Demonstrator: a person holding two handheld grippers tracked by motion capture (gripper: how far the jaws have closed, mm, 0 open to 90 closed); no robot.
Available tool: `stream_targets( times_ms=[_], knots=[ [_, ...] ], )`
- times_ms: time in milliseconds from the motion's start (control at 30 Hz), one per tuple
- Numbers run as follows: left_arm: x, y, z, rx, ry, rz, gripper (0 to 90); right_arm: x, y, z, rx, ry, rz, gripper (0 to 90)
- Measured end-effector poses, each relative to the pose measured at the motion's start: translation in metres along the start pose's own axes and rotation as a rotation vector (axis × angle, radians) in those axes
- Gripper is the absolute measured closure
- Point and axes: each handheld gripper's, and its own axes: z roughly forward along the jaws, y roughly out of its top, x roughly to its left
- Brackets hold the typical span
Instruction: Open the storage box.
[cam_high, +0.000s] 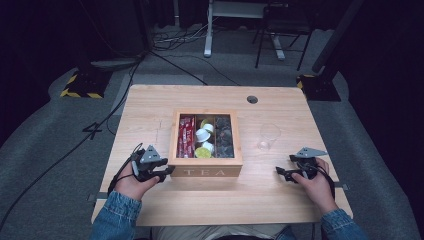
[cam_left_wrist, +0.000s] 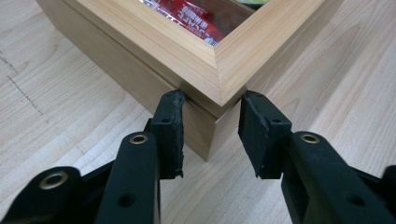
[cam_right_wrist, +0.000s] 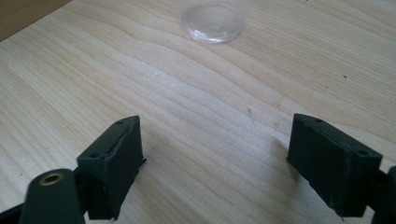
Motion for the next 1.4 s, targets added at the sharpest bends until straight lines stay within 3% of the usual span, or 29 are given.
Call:
stream_targets(
  times_ms=[67, 167, 333, 600, 633, 1067, 1100, 1233, 1300, 1333, 1367, 1400],
  knots=[
    [0.0, 0.001, -0.001, 0.006, 0.0, 0.003, 63.0, 0.002, 0.001, -0.003, 0.008, 0.02, 0.01, 26.1],
    [0.0, 0.002, -0.001, 0.008, 0.0, 0.0, 63.4, 0.004, 0.003, -0.005, -0.003, 0.041, 0.02, 25.2],
    [0.0, 0.006, -0.004, 0.013, -0.002, -0.002, 63.8, 0.018, 0.011, -0.011, -0.027, 0.071, -0.021, 25.6],
    [0.003, 0.014, -0.013, -0.022, -0.01, -0.007, 65.6, 0.048, 0.031, -0.022, -0.077, 0.131, -0.103, 25.9],
    [0.004, 0.017, -0.014, -0.033, -0.006, 0.0, 65.7, 0.055, 0.038, -0.025, -0.096, 0.144, -0.131, 26.0],
    [0.011, 0.029, -0.021, -0.11, 0.002, -0.007, 68.2, 0.085, 0.084, -0.035, -0.151, 0.158, -0.266, 26.8],
    [0.011, 0.03, -0.021, -0.108, 0.0, -0.009, 68.2, 0.089, 0.093, -0.034, -0.166, 0.14, -0.3, 31.3],
    [0.012, 0.034, -0.022, -0.109, 0.0, -0.017, 68.1, 0.095, 0.104, -0.032, -0.179, 0.13, -0.341, 33.7],
    [0.012, 0.035, -0.023, -0.114, 0.0, -0.019, 67.5, 0.105, 0.115, -0.029, -0.175, 0.108, -0.437, 33.4],
    [0.012, 0.035, -0.023, -0.114, 0.0, -0.019, 67.3, 0.105, 0.115, -0.029, -0.175, 0.108, -0.437, 33.4],
    [0.012, 0.035, -0.024, -0.122, -0.007, -0.024, 67.3, 0.114, 0.121, -0.027, -0.179, 0.101, -0.495, 33.9],
    [0.012, 0.035, -0.024, -0.122, -0.007, -0.024, 67.0, 0.114, 0.121, -0.027, -0.179, 0.101, -0.495, 33.9]
  ],
)
